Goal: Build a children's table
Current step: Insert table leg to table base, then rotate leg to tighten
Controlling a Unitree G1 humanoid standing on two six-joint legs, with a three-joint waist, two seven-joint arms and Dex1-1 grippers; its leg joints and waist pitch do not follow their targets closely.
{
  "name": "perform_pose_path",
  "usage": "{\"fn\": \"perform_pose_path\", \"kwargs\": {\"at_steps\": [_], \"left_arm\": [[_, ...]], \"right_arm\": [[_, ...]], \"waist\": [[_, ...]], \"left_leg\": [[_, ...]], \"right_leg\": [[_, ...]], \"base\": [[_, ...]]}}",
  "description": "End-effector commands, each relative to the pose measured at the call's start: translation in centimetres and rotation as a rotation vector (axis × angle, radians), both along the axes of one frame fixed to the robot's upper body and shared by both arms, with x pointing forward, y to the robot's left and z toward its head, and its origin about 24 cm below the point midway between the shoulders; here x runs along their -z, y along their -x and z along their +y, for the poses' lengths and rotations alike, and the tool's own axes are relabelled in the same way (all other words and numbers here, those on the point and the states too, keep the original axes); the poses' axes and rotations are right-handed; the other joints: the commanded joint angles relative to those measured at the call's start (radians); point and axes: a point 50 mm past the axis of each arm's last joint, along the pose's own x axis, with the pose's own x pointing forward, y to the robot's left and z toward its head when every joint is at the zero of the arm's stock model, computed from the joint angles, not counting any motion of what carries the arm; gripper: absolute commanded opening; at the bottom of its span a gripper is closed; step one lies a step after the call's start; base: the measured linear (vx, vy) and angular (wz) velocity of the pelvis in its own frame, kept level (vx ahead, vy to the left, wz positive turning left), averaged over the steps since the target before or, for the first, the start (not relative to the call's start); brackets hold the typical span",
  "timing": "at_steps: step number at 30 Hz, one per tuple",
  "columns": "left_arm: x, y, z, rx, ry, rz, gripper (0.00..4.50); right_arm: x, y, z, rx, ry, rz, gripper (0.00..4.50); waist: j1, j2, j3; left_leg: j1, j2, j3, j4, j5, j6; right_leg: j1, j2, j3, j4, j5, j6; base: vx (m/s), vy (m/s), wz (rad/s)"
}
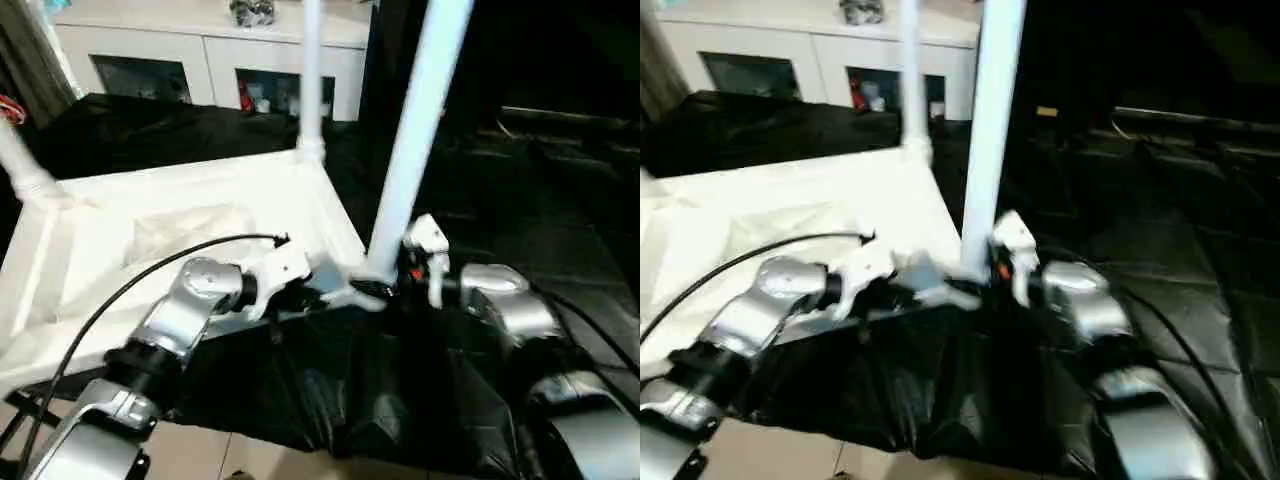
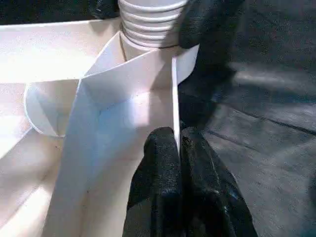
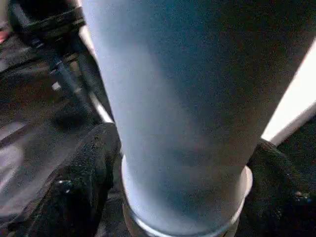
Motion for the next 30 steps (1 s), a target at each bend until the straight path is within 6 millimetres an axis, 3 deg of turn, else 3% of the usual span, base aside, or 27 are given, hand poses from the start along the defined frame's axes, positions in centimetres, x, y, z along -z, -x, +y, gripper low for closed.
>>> {"fn": "perform_pose_path", "kwargs": {"at_steps": [1, 10, 19, 23, 24, 27, 30], "left_arm": [[-1.7, 0.0, -1.3, 0.072, 0.069, -0.066, 0.0], [-1.5, 0.5, -1.2, 0.114, 0.066, -0.033, 0.0], [-1.5, 0.1, -1.4, 0.058, 0.09, -0.048, 0.0], [-1.8, -1.4, -2.3, -0.102, 0.128, -0.088, 0.0], [-1.9, -1.9, -2.8, -0.16, 0.139, -0.101, 0.0], [-2.0, -2.4, -3.4, -0.215, 0.145, -0.114, 0.0], [-2.0, -3.1, -4.8, -0.315, 0.156, -0.132, 0.0]], "right_arm": [[0.0, 0.4, 0.7, -0.073, 0.006, 0.012, 3.59], [-0.1, 1.4, 0.5, -0.154, 0.031, 0.029, 2.87], [0.6, 1.9, 0.9, -0.126, 0.028, 0.052, 2.74], [1.5, 0.7, 1.7, 0.108, -0.007, 0.059, 2.74], [2.0, -0.1, 2.0, 0.237, -0.006, 0.061, 2.74], [2.5, -0.6, 2.6, 0.342, -0.017, 0.066, 2.74], [3.1, -1.2, 4.4, 0.496, -0.041, 0.073, 2.74]], "waist": [[0.0, -0.001, -0.072], [0.011, -0.004, -0.073], [0.015, -0.005, -0.074], [0.007, -0.011, -0.071], [0.005, -0.009, -0.071], [-0.01, -0.007, -0.068], [-0.02, -0.003, -0.068]], "left_leg": [[0.017, 0.049, -0.013, -0.07, -0.233, 0.051], [0.017, 0.047, -0.011, -0.068, -0.211, 0.051], [0.017, 0.048, -0.011, -0.067, -0.198, 0.051], [0.018, 0.044, -0.011, -0.068, -0.212, 0.031], [0.021, 0.042, -0.013, -0.069, -0.226, 0.023], [0.022, 0.04, -0.015, -0.07, -0.26, 0.006], [0.022, 0.037, -0.016, -0.068, -0.265, 0.01]], "right_leg": [[0.054, -0.069, 0.062, -0.069, -0.313, -0.192], [0.053, -0.069, 0.067, -0.069, -0.337, -0.175], [0.052, -0.068, 0.068, -0.066, -0.315, -0.177], [0.05, -0.07, 0.068, -0.074, -0.379, -0.159], [0.049, -0.071, 0.066, -0.078, -0.412, -0.15], [0.045, -0.07, 0.063, -0.087, -0.467, -0.131], [0.044, -0.071, 0.063, -0.091, -0.477, -0.12]], "base": [[0.0, 0.0, 0.0], [0.0, 0.0, 0.0], [0.0, 0.0, 0.0], [0.0, 0.0, 0.0], [0.0, 0.0, 0.0], [0.0, 0.0, 0.0], [0.0, 0.0, 0.0]]}}
